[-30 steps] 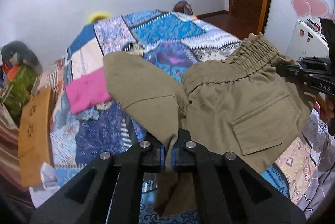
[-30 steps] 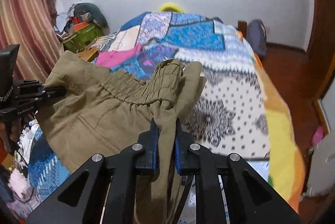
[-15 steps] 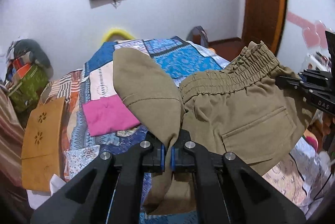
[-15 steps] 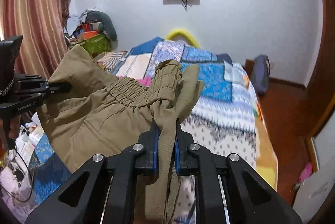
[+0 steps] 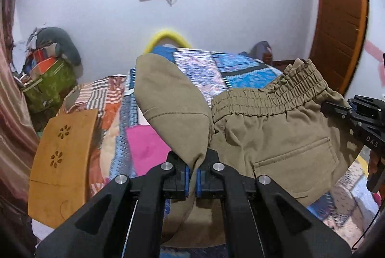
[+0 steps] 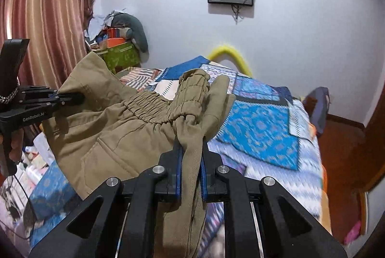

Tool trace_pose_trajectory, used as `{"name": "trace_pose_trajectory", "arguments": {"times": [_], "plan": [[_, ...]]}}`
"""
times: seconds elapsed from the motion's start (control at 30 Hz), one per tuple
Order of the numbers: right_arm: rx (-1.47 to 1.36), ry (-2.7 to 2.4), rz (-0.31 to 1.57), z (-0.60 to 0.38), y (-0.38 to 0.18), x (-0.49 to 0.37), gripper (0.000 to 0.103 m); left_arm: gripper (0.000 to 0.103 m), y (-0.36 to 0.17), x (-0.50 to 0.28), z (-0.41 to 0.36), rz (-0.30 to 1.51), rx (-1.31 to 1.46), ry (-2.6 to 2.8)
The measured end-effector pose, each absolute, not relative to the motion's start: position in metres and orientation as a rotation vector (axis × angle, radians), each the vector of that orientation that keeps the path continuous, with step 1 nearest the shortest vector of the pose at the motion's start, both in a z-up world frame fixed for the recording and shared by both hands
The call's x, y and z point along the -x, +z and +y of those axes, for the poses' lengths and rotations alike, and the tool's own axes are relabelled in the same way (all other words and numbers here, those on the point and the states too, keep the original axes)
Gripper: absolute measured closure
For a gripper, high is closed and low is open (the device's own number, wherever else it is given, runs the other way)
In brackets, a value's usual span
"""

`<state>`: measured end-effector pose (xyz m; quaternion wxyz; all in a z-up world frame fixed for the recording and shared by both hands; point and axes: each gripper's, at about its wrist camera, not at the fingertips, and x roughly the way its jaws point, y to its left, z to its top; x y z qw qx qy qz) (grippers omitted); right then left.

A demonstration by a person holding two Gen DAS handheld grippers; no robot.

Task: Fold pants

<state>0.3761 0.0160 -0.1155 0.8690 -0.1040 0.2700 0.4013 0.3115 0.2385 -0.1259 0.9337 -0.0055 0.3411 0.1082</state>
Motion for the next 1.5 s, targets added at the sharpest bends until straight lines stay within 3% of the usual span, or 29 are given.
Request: {"name": "trace_pose_trajectory", "arguments": {"times": [0.3,0.4,0.57,0.73,0.8,0.87,0.97,1.03,1.17,1.5], "plan": [[0.244,0.862,0.616,0.100,-0.168,-0.424,0.093,0.100,-0.184,-0.365,0.315,0.779,0.020,0.299],[0.285,0.847,0.629,0.121,-0.192,-0.436,0.093,0.100,-0.217,-0.381,0.337,0.794,0.015,0.312],[0.344,0.838,0.769,0.140,-0.237,-0.460,0.093,0.099,-0.296,-0.406,0.374,0.970,0.101,0.326],[0.388,0.859,0.871,0.139,-0.246,-0.467,0.089,0.082,-0.335,-0.398,0.390,1.056,0.127,0.347],[0.402,0.846,0.910,0.135,-0.251,-0.469,0.088,0.077,-0.331,-0.392,0.394,1.048,0.168,0.359],[0.398,0.831,0.915,0.131,-0.253,-0.472,0.080,0.070,-0.323,-0.382,0.400,1.044,0.184,0.382],[0.401,0.824,0.912,0.119,-0.248,-0.466,0.068,0.069,-0.318,-0.372,0.398,1.060,0.129,0.401],[0.429,0.792,0.886,0.110,-0.242,-0.461,0.055,0.069,-0.313,-0.363,0.397,1.065,0.109,0.413],[0.396,0.791,0.849,0.089,-0.218,-0.448,0.055,0.070,-0.282,-0.342,0.378,1.023,0.103,0.407],[0.322,0.845,0.613,0.057,-0.112,-0.369,0.055,0.070,-0.136,-0.277,0.274,0.744,0.058,0.299]]}}
